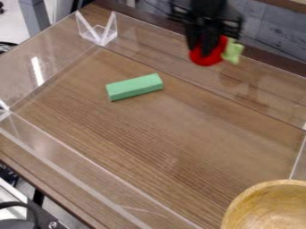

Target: Move the red fruit to the left

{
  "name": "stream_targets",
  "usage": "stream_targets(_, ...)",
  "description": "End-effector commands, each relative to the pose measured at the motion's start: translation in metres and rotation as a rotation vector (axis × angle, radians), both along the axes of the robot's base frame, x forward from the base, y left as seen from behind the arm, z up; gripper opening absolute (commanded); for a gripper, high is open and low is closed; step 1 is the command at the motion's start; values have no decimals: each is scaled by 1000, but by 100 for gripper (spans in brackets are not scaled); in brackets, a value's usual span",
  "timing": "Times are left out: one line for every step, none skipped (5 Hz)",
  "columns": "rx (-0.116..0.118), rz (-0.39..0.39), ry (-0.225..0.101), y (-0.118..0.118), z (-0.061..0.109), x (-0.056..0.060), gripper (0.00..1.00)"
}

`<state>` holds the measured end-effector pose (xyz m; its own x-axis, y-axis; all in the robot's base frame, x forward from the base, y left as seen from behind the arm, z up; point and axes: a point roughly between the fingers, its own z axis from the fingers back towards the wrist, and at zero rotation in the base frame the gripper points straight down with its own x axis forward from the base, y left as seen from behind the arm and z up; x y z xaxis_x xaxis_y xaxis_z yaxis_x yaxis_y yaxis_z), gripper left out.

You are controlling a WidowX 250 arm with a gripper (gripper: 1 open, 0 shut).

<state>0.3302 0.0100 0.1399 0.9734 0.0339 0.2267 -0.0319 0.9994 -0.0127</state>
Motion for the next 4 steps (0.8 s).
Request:
stream_targets(29,13,-42,39,15,-12,0)
stream_targets(60,33,-18,84,3,-16,0)
stream_targets(83,43,5,119,-13,-16,0)
stream_targets(99,35,20,146,-15,-16,0)
